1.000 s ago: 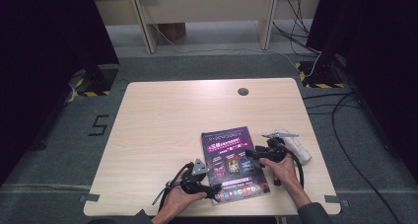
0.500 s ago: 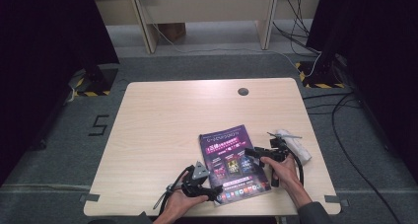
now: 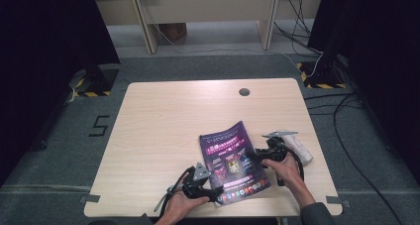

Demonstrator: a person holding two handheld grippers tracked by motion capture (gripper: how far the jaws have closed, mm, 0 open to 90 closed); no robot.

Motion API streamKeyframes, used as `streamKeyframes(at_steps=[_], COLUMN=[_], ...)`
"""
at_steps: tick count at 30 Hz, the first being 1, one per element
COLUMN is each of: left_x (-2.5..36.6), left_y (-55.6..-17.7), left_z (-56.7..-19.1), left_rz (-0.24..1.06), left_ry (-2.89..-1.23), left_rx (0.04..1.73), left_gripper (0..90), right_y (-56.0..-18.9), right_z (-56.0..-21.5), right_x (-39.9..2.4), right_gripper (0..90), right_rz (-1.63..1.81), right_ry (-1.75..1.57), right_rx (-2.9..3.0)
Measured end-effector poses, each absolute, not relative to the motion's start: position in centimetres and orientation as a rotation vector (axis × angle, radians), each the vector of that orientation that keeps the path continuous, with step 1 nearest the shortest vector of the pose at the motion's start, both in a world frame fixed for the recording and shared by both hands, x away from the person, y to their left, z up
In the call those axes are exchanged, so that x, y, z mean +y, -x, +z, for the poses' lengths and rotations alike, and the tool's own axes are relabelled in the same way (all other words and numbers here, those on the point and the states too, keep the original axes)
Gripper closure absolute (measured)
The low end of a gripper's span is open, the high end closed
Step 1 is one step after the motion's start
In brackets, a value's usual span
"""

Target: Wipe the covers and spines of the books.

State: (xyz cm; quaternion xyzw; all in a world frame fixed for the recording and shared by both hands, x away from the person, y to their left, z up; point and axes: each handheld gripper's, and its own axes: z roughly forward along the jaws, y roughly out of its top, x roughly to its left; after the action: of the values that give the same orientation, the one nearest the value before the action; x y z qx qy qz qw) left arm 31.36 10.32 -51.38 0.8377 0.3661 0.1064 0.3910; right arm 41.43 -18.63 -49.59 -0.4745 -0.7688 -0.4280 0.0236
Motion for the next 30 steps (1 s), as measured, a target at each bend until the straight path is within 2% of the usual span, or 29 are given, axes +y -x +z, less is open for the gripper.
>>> streamKeyframes(at_steps=[12, 21, 30], left_x=[10.2, 10.4, 11.9], left_y=[-31.0, -31.0, -30.6], left_z=[-51.4, -51.3, -50.6], left_rz=[0.301, 0.289, 0.28], left_ry=[-2.117, -2.121, -2.129], left_rx=[0.928, 0.917, 0.911], left_gripper=[25.3, 25.3, 24.6], right_y=[-42.5, -44.4, -45.9], right_z=[-48.4, -46.4, -44.2], right_x=[-17.3, -14.8, -12.9], right_gripper=[80.1, 84.1, 84.4], right_rz=[-1.295, -1.191, -1.061], right_ry=[1.365, 1.284, 1.21], right_rx=[-2.521, -2.671, -2.842])
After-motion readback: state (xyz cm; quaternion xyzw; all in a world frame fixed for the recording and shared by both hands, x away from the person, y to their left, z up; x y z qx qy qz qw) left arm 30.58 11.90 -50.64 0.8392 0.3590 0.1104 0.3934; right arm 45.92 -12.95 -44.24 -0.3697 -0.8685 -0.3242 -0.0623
